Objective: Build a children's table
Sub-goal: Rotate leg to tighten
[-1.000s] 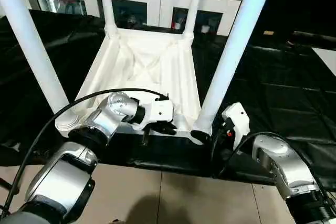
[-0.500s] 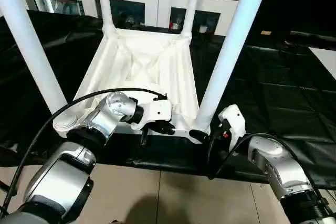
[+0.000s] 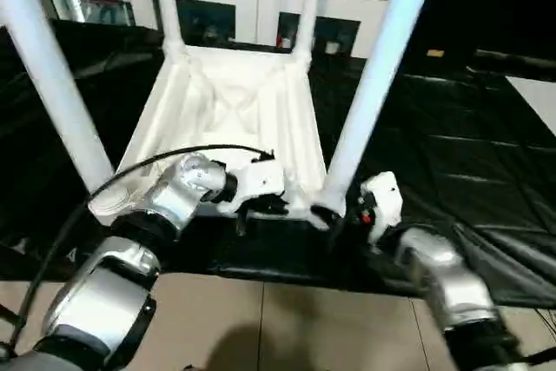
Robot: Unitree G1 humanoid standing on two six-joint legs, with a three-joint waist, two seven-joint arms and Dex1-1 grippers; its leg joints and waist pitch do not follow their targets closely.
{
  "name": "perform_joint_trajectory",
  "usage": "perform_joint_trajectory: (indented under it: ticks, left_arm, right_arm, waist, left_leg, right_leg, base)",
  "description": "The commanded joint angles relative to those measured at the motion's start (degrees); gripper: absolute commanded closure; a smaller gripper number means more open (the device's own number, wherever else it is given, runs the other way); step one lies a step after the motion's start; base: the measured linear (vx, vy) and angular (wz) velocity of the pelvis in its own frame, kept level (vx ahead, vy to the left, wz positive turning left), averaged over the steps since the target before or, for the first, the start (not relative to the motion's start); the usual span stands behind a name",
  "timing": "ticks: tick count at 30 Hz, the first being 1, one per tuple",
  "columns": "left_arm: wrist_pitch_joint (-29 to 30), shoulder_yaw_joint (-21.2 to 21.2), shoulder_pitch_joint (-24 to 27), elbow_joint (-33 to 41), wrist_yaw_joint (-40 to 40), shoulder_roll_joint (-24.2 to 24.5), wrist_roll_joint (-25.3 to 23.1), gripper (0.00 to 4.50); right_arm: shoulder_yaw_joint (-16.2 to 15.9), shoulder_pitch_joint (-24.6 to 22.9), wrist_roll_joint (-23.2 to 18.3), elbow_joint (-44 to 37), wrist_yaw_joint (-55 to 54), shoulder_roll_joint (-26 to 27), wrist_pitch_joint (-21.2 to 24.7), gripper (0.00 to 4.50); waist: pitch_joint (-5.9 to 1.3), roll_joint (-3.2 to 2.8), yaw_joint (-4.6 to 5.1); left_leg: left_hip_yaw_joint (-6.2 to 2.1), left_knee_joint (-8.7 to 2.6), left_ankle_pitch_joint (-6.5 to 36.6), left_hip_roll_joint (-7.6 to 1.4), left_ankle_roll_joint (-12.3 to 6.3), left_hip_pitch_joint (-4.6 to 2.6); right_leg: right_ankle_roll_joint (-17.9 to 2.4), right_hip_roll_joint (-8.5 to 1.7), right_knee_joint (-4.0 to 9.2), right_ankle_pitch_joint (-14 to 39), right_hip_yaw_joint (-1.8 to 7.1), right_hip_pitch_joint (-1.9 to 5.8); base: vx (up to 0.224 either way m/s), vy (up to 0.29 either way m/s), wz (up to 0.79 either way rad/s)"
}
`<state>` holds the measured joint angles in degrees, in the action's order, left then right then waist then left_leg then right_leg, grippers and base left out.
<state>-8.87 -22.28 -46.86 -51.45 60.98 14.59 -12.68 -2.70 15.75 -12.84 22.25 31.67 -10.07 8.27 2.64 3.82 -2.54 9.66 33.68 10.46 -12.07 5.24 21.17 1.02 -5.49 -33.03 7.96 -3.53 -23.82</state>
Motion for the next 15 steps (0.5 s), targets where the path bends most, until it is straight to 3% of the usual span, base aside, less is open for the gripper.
perform_joint_trajectory:
  ticks: [1,2,3,4,5,6,7,9,11,13,15]
  left_arm:
    - [2.5,-0.7,0.5,-2.1,-2.8,-2.6,-0.9,4.50]
    - [4.1,-0.2,-0.6,-4.3,-7.4,-6.5,-0.7,4.50]
    - [4.1,-0.2,-0.6,-4.3,-7.4,-6.5,-0.7,4.50]
    - [5.7,0.4,-1.6,-6.2,-10.8,-9.1,-0.4,4.50]
    - [6.2,0.7,-2.0,-6.9,-12.2,-10.0,-0.3,4.50]
    - [8.1,1.8,-3.2,-9.1,-16.8,-12.6,0.3,4.50]
    - [10.8,3.6,-4.8,-11.5,-23.2,-15.8,1.1,4.50]
    - [11.9,4.4,-5.2,-12.1,-25.6,-16.8,1.4,4.50]
    - [12.0,5.4,-6.1,-13.2,-31.8,-18.9,0.8,4.50]
    - [11.0,5.0,-6.2,-13.3,-32.0,-19.0,0.1,4.50]
    - [10.1,4.7,-6.2,-13.5,-31.1,-18.4,-0.5,4.50]
  right_arm:
    - [4.0,1.5,-2.4,0.3,-4.5,2.2,-2.1,1.81]
    - [5.5,2.1,-2.9,1.8,-8.1,5.4,-5.8,1.81]
    - [5.5,2.1,-2.9,1.8,-8.1,5.4,-5.8,1.81]
    - [5.0,3.1,-1.7,3.4,-9.8,6.5,-8.0,1.81]
    - [4.8,3.5,-1.2,4.0,-10.5,6.8,-8.7,1.81]
    - [4.0,4.9,0.7,5.9,-12.7,7.8,-10.6,1.81]
    - [3.4,6.8,3.2,8.8,-16.2,9.1,-12.7,1.81]
    - [3.4,7.5,4.0,9.9,-17.7,9.6,-13.5,1.81]
    - [3.1,9.3,6.0,12.4,-21.7,11.2,-15.6,1.82]
    - [2.9,9.7,6.9,13.0,-22.4,11.6,-16.5,1.82]
    - [3.4,9.5,6.8,13.1,-21.5,11.9,-18.2,1.82]
  waist:
    - [-2.97,-0.46,0.32]
    - [-2.97,-0.38,0.41]
    - [-3.03,-0.36,0.55]
    - [-3.18,-0.89,0.53]
    - [-3.18,-0.89,0.53]
    - [-3.29,-0.52,0.68]
    - [-3.35,-0.80,0.72]
    - [-3.42,-0.49,0.70]
    - [-3.71,-0.69,0.61]
    - [-3.90,-0.63,0.40]
    - [-4.03,-0.66,0.22]
  left_leg:
    - [-0.15,-4.96,24.1,-0.90,0.89,-0.75]
    - [-0.31,-5.03,24.3,-0.85,0.90,-0.57]
    - [-0.22,-4.96,24.4,-0.86,0.96,-0.70]
    - [-0.35,-4.91,24.2,-0.77,1.04,-0.64]
    - [-0.35,-4.91,24.2,-0.77,1.04,-0.64]
    - [-0.27,-4.90,23.8,-0.83,0.96,-0.53]
    - [-0.19,-4.81,22.8,-0.70,0.97,-0.60]
    - [-0.04,-4.71,21.6,-0.52,0.45,-0.38]
    - [0.20,-4.52,17.4,-0.42,-0.88,0.13]
    - [0.50,-4.22,15.0,-0.37,-2.26,-0.09]
    - [0.60,-4.06,11.8,-0.27,-3.94,0.23]
  right_leg:
    - [-8.2,-2.64,4.95,30.6,1.52,1.46]
    - [-7.7,-2.59,5.08,31.1,1.35,1.70]
    - [-7.7,-2.62,5.18,31.1,1.42,1.44]
    - [-8.0,-2.61,5.03,29.9,1.39,1.55]
    - [-8.0,-2.61,5.03,29.9,1.39,1.55]
    - [-8.4,-2.47,4.92,28.1,1.40,1.59]
    - [-9.4,-2.32,4.69,25.6,1.47,1.65]
    - [-9.7,-2.27,4.62,24.4,1.46,1.91]
    - [-10.7,-2.25,4.04,19.5,1.63,2.45]
    - [-11.6,-2.18,3.78,16.1,1.63,2.58]
    - [-12.3,-2.18,3.34,12.7,1.66,2.97]
  base:
    - [0.000,0.000,0.00]
    - [0.000,0.000,0.00]
    - [0.000,0.000,0.00]
    - [0.000,0.000,0.00]
    - [0.000,0.000,0.00]
    - [0.000,0.000,0.00]
    - [0.000,0.000,0.00]
    - [0.000,0.000,0.00]
    - [0.000,0.000,0.00]
    - [0.000,0.000,0.00]
    - [0.000,0.000,0.00]
